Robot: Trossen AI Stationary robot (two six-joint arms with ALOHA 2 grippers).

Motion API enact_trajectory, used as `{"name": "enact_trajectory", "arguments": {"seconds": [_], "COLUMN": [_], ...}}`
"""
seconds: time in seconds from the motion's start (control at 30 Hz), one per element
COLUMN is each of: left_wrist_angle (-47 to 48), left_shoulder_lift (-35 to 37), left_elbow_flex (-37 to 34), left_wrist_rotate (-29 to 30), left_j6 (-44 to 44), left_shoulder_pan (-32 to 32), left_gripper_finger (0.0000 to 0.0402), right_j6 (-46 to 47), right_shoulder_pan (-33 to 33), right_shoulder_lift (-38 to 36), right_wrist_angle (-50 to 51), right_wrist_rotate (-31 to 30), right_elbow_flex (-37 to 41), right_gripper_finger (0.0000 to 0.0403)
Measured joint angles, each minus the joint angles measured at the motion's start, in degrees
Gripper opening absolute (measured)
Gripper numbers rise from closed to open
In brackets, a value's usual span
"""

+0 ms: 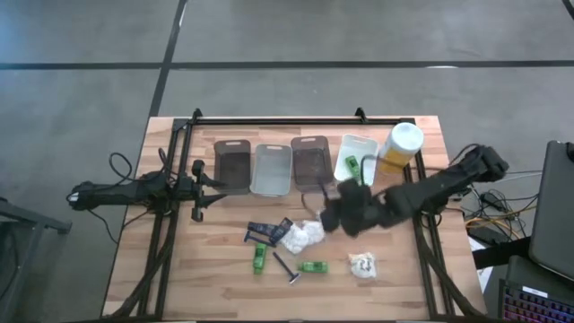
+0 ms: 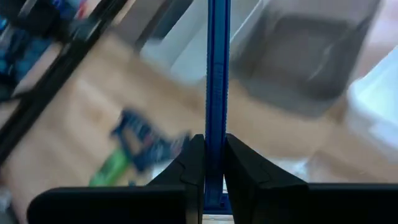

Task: Pick & Place Travel size toiletries
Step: Put the blue razor into the right black bin, then put the blue shave cream into the left black bin

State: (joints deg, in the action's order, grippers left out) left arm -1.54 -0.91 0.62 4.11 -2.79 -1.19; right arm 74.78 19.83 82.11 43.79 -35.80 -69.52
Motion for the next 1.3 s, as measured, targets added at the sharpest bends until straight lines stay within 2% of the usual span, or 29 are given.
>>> {"name": "enact_trajectory", "arguments": {"seconds": [0.07,0.23,0.37,0.43,0.57,0.73,0.93,1.17,1.3], "left_wrist_angle": [0.0,0.02,0.0,-0.02,0.01,0.01,0.02,0.0,-0.02], "left_shoulder_lift": [0.0,0.0,0.0,-0.02,-0.09,-0.09,-0.11,-0.13,-0.13], "left_elbow_flex": [0.0,0.0,0.0,0.0,0.0,0.0,0.0,0.0,0.0], "left_wrist_rotate": [-0.01,-0.01,-0.01,-0.01,-0.01,-0.01,-0.01,-0.01,0.01], "left_j6": [0.0,0.0,0.0,-0.01,0.0,0.0,0.0,0.0,0.0], "left_shoulder_pan": [0.0,-0.02,-0.02,0.0,-0.01,-0.01,-0.02,-0.02,-0.02], "left_gripper_finger": [0.0155,0.0155,0.0155,0.0155,0.0155,0.0155,0.0155,0.0155,0.0155], "right_j6": [-3.29,-15.5,-19.29,-20.19,-20.61,-17.53,-16.3,-17.3,-19.33], "right_shoulder_pan": [-5.63,-21.2,-30.89,-33.63,-35.08,-35.24,-35.39,-35.06,-32.59], "right_shoulder_lift": [-0.79,0.8,6.69,10.1,17.36,21.84,22.2,21.29,17.3], "right_wrist_angle": [-1.09,-7.79,-10.55,-12.74,-16.28,-16.31,-17.2,-16.97,-17.03], "right_wrist_rotate": [1.39,11.52,19.09,23.18,29.09,28.24,28.03,28.17,24.2], "right_elbow_flex": [0.19,0.39,0.53,0.57,0.55,0.63,0.55,0.57,0.55], "right_gripper_finger": [0.0033,0.0033,0.0034,0.0033,0.0037,0.0053,0.0092,0.0161,0.0194]}}
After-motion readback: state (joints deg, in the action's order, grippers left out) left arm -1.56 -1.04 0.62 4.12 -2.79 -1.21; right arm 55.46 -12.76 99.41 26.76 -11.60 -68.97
